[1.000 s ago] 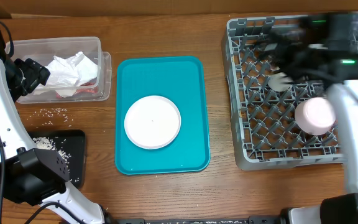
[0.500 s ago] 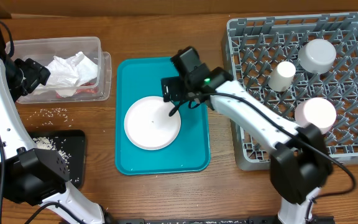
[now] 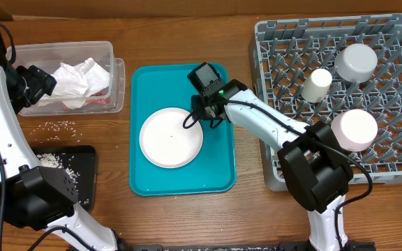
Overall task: Sort waste into correct bins and load items into the dishwasher
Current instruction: 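Move the right gripper from the rack to the plate on the tray, then grip the white plate rim with the right gripper and lift it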
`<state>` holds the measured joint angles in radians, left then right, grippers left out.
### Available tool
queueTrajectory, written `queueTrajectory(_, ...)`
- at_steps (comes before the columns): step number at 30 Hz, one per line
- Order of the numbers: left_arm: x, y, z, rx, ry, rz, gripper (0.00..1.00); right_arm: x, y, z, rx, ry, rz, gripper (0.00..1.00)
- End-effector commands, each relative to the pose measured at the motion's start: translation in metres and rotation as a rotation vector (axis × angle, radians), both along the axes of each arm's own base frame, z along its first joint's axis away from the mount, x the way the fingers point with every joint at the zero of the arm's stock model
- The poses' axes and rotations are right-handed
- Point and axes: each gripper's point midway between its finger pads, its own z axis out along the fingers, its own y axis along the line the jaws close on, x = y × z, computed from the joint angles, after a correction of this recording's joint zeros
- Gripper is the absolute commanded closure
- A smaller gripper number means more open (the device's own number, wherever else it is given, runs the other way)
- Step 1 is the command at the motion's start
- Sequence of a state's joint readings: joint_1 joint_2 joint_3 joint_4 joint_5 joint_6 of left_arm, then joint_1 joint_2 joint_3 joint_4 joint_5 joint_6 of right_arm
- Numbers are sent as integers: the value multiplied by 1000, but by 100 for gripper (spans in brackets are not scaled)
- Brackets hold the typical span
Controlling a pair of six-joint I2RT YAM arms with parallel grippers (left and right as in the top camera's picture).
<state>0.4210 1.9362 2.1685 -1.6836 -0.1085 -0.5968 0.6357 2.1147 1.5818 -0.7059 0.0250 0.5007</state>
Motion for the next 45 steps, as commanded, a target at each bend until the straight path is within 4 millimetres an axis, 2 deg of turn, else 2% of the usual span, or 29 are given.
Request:
queueTrajectory(1, -1, 3, 8, 22, -19, 13, 0, -7, 0, -18, -4, 58, -46, 51)
queueTrajectory(6, -1, 3, 8, 22, -19, 13, 0, -24, 6, -33, 29, 149, -17, 54)
queueTrajectory(17, -1, 3, 8, 22, -19, 13, 0, -26, 4, -34, 18, 158, -14, 54)
queueTrajectory(25, -1, 3, 8, 22, -19, 13, 0, -5, -10, 6, 24, 114, -57, 54)
queueTrajectory(29, -1, 3, 8, 22, -19, 13, 0, -6, -10, 24, 40, 90, -56, 51)
queueTrajectory(31, 0, 3, 8, 22, -19, 13, 0, -10, -4, 31, 55, 86, 4, 49)
queueTrajectory(34, -1, 3, 8, 22, -19, 13, 0, -24, 17, 34, 106, 94, 196, 47)
queueTrajectory(38, -1, 3, 8, 22, -19, 13, 0, -38, 30, 30, 104, 92, 305, 27)
queueTrajectory(42, -1, 3, 8, 22, -19, 13, 0, -48, 42, 14, 94, 100, 332, 30)
queueTrajectory(45, -1, 3, 8, 22, -19, 13, 0, -50, 43, 3, 92, 102, 335, 32)
